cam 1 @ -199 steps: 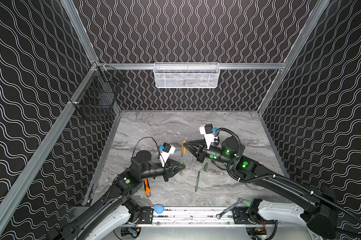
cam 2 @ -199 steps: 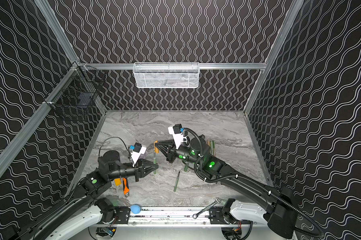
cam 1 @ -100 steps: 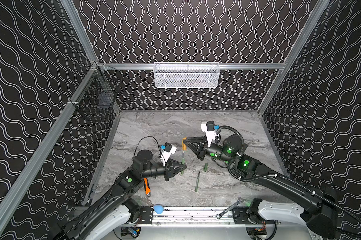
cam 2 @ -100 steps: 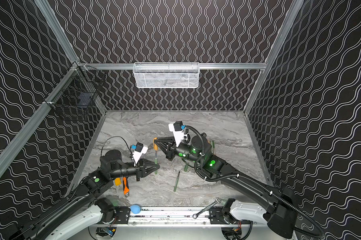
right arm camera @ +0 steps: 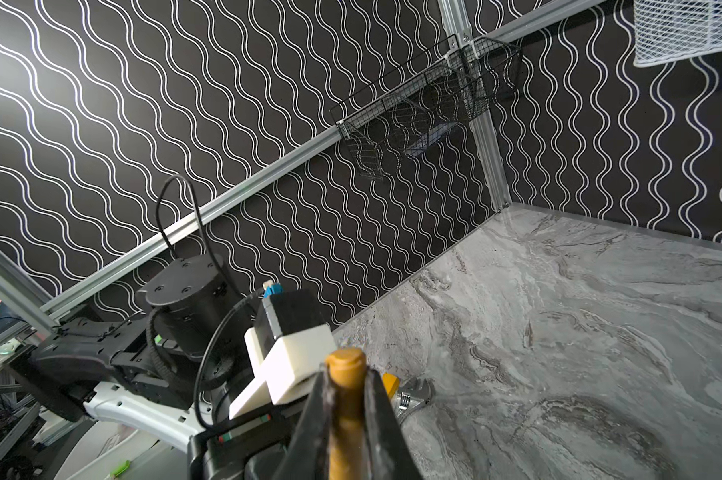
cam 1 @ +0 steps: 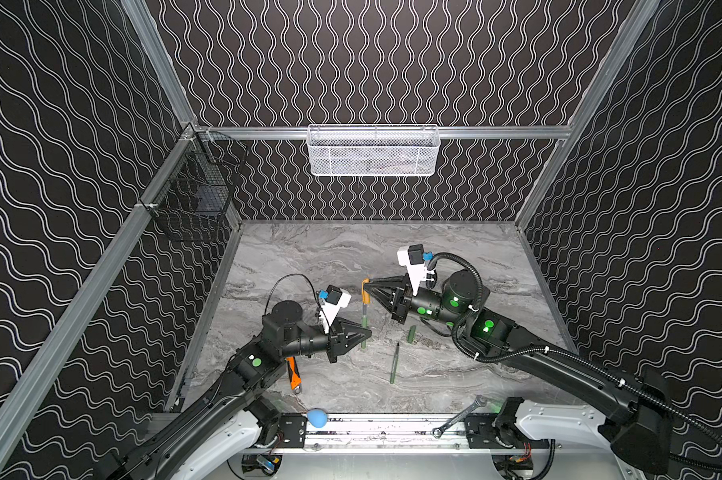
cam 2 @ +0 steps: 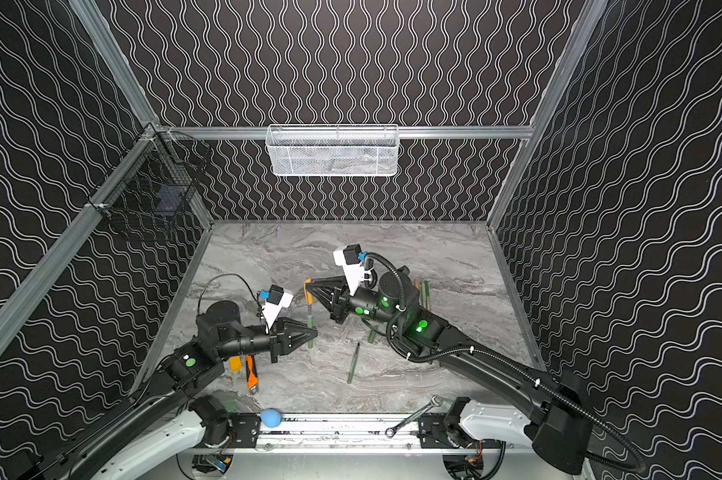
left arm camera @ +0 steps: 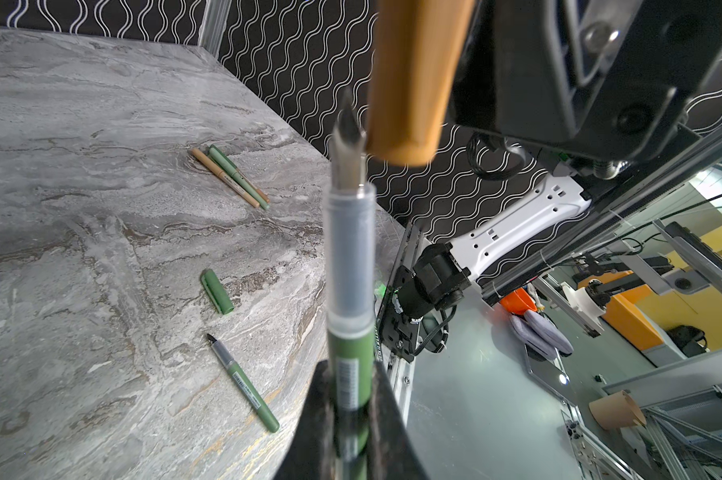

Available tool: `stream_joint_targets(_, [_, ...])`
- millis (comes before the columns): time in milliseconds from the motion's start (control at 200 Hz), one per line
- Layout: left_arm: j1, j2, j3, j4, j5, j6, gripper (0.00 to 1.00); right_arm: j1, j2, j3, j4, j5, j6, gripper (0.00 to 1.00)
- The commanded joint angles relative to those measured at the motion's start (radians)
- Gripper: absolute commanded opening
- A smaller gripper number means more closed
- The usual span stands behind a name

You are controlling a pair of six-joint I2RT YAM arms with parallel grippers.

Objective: Insert the pens into the pen caps

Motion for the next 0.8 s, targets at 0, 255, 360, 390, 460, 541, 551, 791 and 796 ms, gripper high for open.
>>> stream_joint_targets(0, [0.001, -0.009, 0.006, 0.024, -0.007, 0.017, 0.0, 0.002, -0.004, -0.008, 0.017, -0.002, 0.016, 0.13])
stream_joint_targets(255, [0.002, -0.016, 0.006, 0.022, -0.012, 0.017, 0.0, 0.005, -0.003, -0.016, 0.025, -0.007, 0.026, 0.13])
stream_joint_targets(360, [0.002, -0.009, -0.003, 0.038, -0.005, 0.01, 0.0, 0.005, -0.007, -0.008, 0.029, 0.005, 0.018, 0.13])
stream_joint_targets(390, [0.003, -0.005, -0.005, 0.041, -0.006, 0.009, 0.0, 0.005, -0.008, -0.002, 0.027, 0.009, 0.013, 0.13])
stream_joint_targets(460, [0.003, 0.003, -0.003, 0.046, 0.0, 0.009, 0.0, 0.005, -0.008, 0.012, 0.027, 0.014, 0.006, 0.13])
stream_joint_targets(541, [0.003, 0.013, 0.008, 0.041, 0.003, 0.016, 0.0, 0.005, -0.003, 0.023, 0.026, 0.019, -0.002, 0.13])
stream_joint_targets(551, [0.003, 0.013, 0.008, 0.04, 0.003, 0.016, 0.0, 0.005, -0.003, 0.023, 0.025, 0.021, -0.003, 0.13])
stream_joint_targets(791, [0.003, -0.011, -0.004, 0.076, -0.012, 0.031, 0.0, 0.005, 0.003, 0.027, 0.027, 0.037, -0.004, 0.13])
stream_joint_targets(796, [0.002, -0.013, -0.004, 0.078, -0.012, 0.032, 0.0, 0.005, 0.003, 0.027, 0.027, 0.038, -0.003, 0.13])
